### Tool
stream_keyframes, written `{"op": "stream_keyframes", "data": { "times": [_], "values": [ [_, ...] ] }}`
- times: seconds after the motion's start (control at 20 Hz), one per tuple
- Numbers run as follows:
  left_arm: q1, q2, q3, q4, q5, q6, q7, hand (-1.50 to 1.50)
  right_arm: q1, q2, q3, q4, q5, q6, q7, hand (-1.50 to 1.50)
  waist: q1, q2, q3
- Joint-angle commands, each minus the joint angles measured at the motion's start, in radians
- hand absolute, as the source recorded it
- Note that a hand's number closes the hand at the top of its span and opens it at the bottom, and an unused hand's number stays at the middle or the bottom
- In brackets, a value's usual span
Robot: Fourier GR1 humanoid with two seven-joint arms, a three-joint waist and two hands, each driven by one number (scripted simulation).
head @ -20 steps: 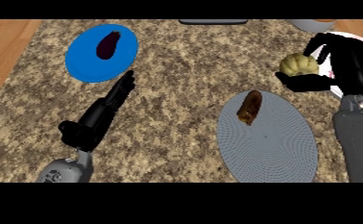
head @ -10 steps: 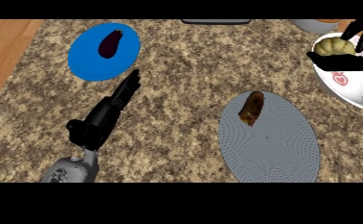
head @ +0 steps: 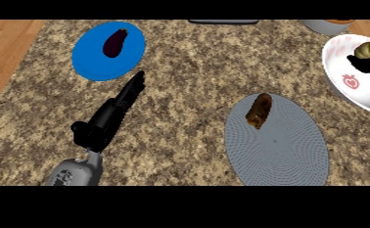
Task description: Pick the squash from the placemat and place it in the bowl
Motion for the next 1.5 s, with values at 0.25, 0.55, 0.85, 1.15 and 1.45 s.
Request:
{"op": "stream_keyframes", "data": {
  "times": [0.25, 0.55, 0.85, 1.15, 1.45],
  "values": [
    [-0.007, -0.006, -0.006, -0.052, 0.011, -0.013, 0.034, 0.00, -0.091, -0.076, -0.082, 0.376, -0.107, 0.237, -0.126, -1.50, 0.020, 0.006, 0.003],
    [-0.003, -0.009, 0.006, -0.008, 0.001, -0.014, 0.010, 0.00, -0.154, -0.116, -0.159, 0.496, -0.163, 0.136, -0.309, -1.50, 0.023, 0.009, 0.003],
    [-0.043, -0.021, 0.010, -0.020, -0.006, -0.003, 0.046, 0.00, -0.222, -0.102, -0.261, 0.503, -0.259, 0.040, -0.281, -1.50, 0.011, 0.004, 0.002],
    [-0.019, -0.031, -0.002, -0.029, -0.017, 0.003, 0.050, 0.00, -0.202, -0.236, -0.400, 0.557, -0.393, 0.109, -0.287, -1.50, -0.002, 0.001, 0.002],
    [-0.028, -0.014, 0.023, -0.006, -0.010, -0.014, 0.027, 0.00, -0.058, -0.355, -0.526, 0.624, -0.503, 0.163, -0.404, -1.50, -0.004, 0.009, 0.005]
  ]
}}
